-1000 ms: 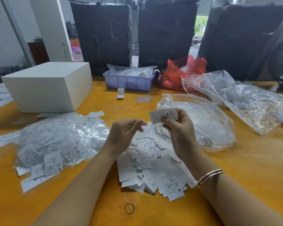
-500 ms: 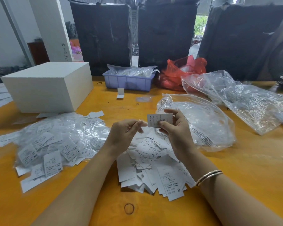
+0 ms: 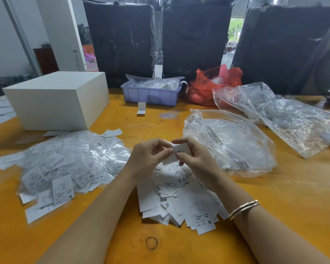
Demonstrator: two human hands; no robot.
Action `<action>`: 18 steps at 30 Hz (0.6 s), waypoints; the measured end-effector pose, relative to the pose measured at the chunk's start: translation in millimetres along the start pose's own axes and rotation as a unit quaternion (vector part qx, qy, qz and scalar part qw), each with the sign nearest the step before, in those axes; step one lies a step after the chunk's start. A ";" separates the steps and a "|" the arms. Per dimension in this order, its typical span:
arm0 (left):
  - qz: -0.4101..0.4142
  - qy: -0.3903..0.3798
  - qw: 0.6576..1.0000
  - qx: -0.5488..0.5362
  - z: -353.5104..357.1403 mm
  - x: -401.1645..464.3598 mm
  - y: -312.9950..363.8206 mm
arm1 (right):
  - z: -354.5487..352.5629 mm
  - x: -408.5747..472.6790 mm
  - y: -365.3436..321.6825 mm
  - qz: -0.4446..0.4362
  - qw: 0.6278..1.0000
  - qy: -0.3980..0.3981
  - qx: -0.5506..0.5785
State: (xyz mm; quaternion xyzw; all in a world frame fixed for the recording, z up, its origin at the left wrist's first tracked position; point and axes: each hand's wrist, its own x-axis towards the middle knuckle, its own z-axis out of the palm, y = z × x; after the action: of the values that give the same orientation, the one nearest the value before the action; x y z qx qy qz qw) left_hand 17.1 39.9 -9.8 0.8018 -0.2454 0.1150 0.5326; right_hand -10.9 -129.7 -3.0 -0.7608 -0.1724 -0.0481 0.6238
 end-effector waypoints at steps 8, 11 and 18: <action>-0.025 0.047 0.997 -0.057 -1.1 0.1 1.0 | -3.8 6.9 7.3 0.002 0.989 0.140 0.047; -0.021 0.036 0.998 -0.041 1.5 -1.7 2.6 | 3.1 4.7 5.7 -0.013 0.994 0.108 0.030; -0.052 0.055 0.996 -0.041 -1.1 -1.5 -1.5 | 9.1 3.1 0.3 0.079 0.992 0.035 0.092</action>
State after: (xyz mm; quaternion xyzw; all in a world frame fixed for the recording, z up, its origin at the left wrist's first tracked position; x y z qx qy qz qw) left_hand 16.6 41.8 -11.2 0.7833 -0.1783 0.1211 0.5831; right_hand -9.2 -120.4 -4.4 -0.7096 -0.0935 -0.0088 0.6984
